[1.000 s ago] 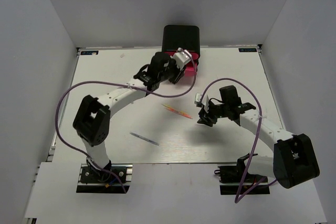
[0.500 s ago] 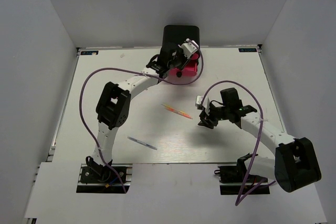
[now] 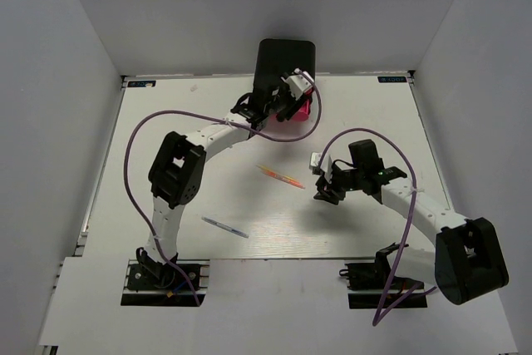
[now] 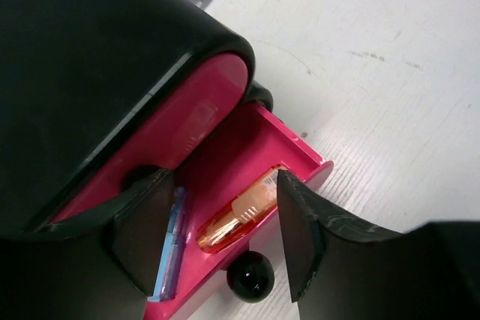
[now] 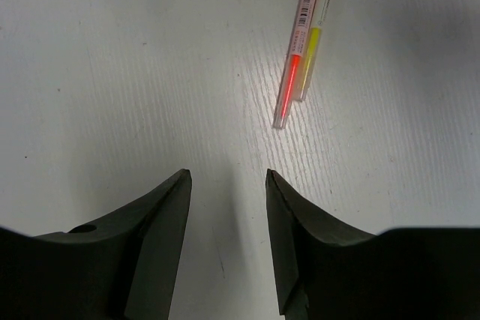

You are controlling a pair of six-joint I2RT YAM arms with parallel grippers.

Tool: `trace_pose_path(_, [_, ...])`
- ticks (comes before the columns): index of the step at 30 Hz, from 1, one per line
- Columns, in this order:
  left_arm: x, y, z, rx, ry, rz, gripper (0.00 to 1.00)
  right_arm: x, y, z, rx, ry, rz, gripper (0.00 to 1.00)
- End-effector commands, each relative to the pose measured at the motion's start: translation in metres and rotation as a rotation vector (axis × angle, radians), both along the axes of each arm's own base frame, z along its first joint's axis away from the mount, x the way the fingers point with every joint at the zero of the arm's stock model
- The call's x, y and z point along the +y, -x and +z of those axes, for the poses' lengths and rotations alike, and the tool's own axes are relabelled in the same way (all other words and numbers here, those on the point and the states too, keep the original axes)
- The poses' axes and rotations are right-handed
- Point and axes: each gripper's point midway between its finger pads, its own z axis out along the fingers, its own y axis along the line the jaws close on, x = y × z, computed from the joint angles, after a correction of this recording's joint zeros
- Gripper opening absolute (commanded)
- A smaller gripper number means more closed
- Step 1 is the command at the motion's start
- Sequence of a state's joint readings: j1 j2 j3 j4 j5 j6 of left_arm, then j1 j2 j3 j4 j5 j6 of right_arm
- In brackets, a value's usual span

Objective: Sort the stationery into containers
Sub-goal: Place the stationery in the drawer, then close the drawer in the storage box.

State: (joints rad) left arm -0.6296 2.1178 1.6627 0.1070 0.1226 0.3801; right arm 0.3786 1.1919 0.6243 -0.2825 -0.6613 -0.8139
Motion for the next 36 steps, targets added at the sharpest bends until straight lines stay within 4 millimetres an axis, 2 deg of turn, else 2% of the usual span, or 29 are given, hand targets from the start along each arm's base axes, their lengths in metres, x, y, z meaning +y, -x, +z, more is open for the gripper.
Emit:
trace_pose_path(1, [0.014, 0.004, 0.104, -0.177, 0.119, 0.046, 0.68, 0.002, -0.003, 0.004, -0.010, -0.015, 0.014, 0.50])
trace_pose_path(5, [0.019, 0.020, 0.155, -0.193, 0.250, 0.074, 0.72, 0.002, -0.011, 0.006, -0.031, -0.009, -0.012, 0.55])
trace_pose_path(6, [0.022, 0.026, 0.154, -0.175, 0.270, 0.078, 0.68, 0.001, -0.015, 0.006, -0.031, -0.007, -0.033, 0.63])
trace_pose_path(7, [0.030, 0.036, 0.174, -0.183, 0.312, 0.091, 0.60, 0.004, -0.025, 0.008, -0.007, -0.033, -0.100, 0.90])
trace_pose_path(8, [0.040, 0.040, 0.160, -0.117, 0.343, 0.116, 0.51, -0.002, -0.038, 0.008, -0.024, -0.004, -0.174, 0.90])
trace_pose_path(9, [0.045, 0.047, 0.161, -0.096, 0.380, 0.130, 0.27, -0.002, -0.045, 0.009, 0.003, -0.015, -0.228, 0.90])
trace_pose_path(10, [0.059, 0.056, 0.176, -0.096, 0.431, 0.158, 0.16, -0.001, -0.047, 0.003, 0.043, -0.002, -0.249, 0.90])
trace_pose_path(11, [0.069, 0.063, 0.147, -0.039, 0.421, 0.199, 0.08, 0.002, -0.054, 0.002, 0.072, 0.003, -0.256, 0.90])
trace_pose_path(12, [0.079, 0.067, 0.141, -0.015, 0.449, 0.250, 0.00, 0.005, -0.060, 0.004, 0.112, -0.002, -0.249, 0.83])
trace_pose_path(13, [0.085, 0.073, 0.132, 0.017, 0.463, 0.276, 0.00, 0.012, -0.058, 0.006, 0.151, -0.028, -0.225, 0.71])
trace_pose_path(14, [0.095, 0.083, 0.101, 0.078, 0.448, 0.312, 0.00, 0.018, -0.066, 0.008, 0.191, -0.042, -0.228, 0.39])
trace_pose_path(15, [0.104, 0.093, 0.106, 0.097, 0.501, 0.345, 0.00, 0.026, -0.072, 0.022, 0.188, -0.084, -0.207, 0.21])
trace_pose_path(16, [0.108, 0.101, 0.099, 0.124, 0.515, 0.353, 0.00, 0.031, -0.084, 0.033, 0.155, -0.110, -0.211, 0.05])
trace_pose_path(17, [0.114, 0.112, 0.074, 0.173, 0.501, 0.370, 0.00, 0.036, -0.093, 0.039, 0.167, -0.143, -0.240, 0.00])
trace_pose_path(18, [0.121, 0.122, 0.080, 0.189, 0.554, 0.385, 0.00, 0.041, -0.104, 0.052, 0.144, -0.172, -0.243, 0.00])
trace_pose_path(19, [0.125, 0.129, 0.073, 0.209, 0.561, 0.392, 0.06, 0.047, -0.107, 0.058, 0.154, -0.196, -0.254, 0.00])
trace_pose_path(20, [0.131, 0.138, 0.054, 0.240, 0.552, 0.404, 0.11, 0.050, -0.117, 0.057, 0.166, -0.218, -0.272, 0.11])
trace_pose_path(21, [0.133, 0.144, 0.051, 0.264, 0.579, 0.413, 0.14, 0.059, -0.126, 0.073, 0.153, -0.252, -0.257, 0.16])
trace_pose_path(23, [0.147, 0.157, 0.042, 0.275, 0.596, 0.448, 0.20, 0.066, -0.132, 0.071, 0.239, -0.277, -0.285, 0.24])
trace_pose_path(24, [0.149, 0.162, 0.041, 0.288, 0.614, 0.453, 0.23, 0.071, -0.142, 0.078, 0.258, -0.299, -0.291, 0.24])
trace_pose_path(25, [0.155, 0.167, 0.030, 0.301, 0.607, 0.472, 0.28, 0.075, -0.146, 0.073, 0.281, -0.300, -0.299, 0.24])
trace_pose_path(27, [0.161, 0.174, 0.032, 0.297, 0.623, 0.480, 0.31, 0.079, -0.158, 0.067, 0.308, -0.306, -0.329, 0.24])
trace_pose_path(28, [0.164, 0.179, 0.023, 0.317, 0.614, 0.490, 0.33, 0.080, -0.166, 0.069, 0.288, -0.300, -0.353, 0.24])
trace_pose_path(29, [0.168, 0.182, 0.028, 0.307, 0.636, 0.496, 0.35, 0.084, -0.175, 0.077, 0.245, -0.325, -0.347, 0.24])
trace_pose_path(30, [0.172, 0.187, 0.019, 0.323, 0.616, 0.505, 0.36, 0.085, -0.184, 0.071, 0.233, -0.327, -0.355, 0.24])
trace_pose_path(32, [0.178, 0.191, 0.017, 0.328, 0.628, 0.531, 0.38, 0.083, -0.200, 0.071, 0.172, -0.313, -0.387, 0.24])
trace_pose_path(33, [0.181, 0.195, 0.021, 0.322, 0.636, 0.528, 0.40, 0.083, -0.206, 0.058, 0.176, -0.294, -0.392, 0.24])
trace_pose_path(34, [0.185, 0.198, 0.017, 0.327, 0.637, 0.543, 0.40, 0.081, -0.219, 0.065, 0.139, -0.294, -0.414, 0.24])
trace_pose_path(36, [0.190, 0.203, 0.011, 0.334, 0.637, 0.557, 0.42, 0.079, -0.231, 0.060, 0.106, -0.284, -0.433, 0.24])
